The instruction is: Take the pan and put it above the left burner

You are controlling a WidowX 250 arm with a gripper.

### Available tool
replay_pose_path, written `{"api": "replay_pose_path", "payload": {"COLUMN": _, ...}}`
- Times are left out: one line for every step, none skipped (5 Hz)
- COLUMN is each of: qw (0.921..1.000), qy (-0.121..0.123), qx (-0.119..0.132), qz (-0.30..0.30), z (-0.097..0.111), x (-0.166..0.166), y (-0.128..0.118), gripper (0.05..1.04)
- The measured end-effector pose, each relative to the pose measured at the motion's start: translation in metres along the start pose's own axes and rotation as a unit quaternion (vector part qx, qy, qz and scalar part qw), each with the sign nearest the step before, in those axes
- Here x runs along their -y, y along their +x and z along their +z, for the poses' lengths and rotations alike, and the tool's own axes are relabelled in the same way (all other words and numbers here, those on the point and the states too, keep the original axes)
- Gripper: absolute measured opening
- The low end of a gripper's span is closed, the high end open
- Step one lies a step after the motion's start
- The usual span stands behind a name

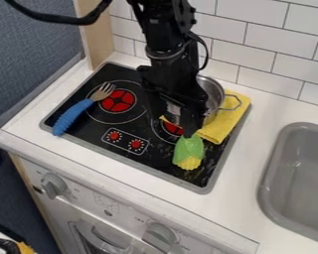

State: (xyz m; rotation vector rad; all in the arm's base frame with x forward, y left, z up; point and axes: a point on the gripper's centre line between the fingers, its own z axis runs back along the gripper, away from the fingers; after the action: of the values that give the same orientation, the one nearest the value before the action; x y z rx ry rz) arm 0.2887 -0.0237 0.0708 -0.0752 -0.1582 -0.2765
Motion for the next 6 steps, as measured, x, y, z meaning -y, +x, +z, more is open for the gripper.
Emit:
{"api": "replay_pose_path", "payload": {"qw": 0.9999, "qy": -0.006, "qx": -0.009, "qz": 0.009, "z": -0.007, "x": 0.001, "y": -0.003, "gripper": 1.000}}
{"api": "replay_pose_path", "payload": {"qw": 0.9981, "qy": -0.027, "qx": 0.009, "qz": 0.055, "z": -0.009, "x": 0.006, "y": -0.002, "gripper": 1.000}}
{"api": "replay_pose_path", "payload": {"qw": 0.9978, "qy": -0.028, "qx": 0.043, "qz": 0.042, "z": 0.006, "x": 0.004, "y": 0.010, "gripper": 1.000}}
{"api": "replay_pose_path", "payload": {"qw": 0.9989, "qy": -0.005, "qx": 0.046, "qz": -0.003, "z": 0.018, "x": 0.007, "y": 0.036, "gripper": 1.000}}
{"api": "replay_pose_path", "payload": {"qw": 0.9986, "qy": 0.014, "qx": 0.001, "qz": -0.050, "z": 0.000, "x": 0.005, "y": 0.053, "gripper": 1.000}}
{"api": "replay_pose_path", "payload": {"qw": 0.9967, "qy": 0.023, "qx": -0.029, "qz": -0.072, "z": -0.019, "x": 0.004, "y": 0.064, "gripper": 1.000}}
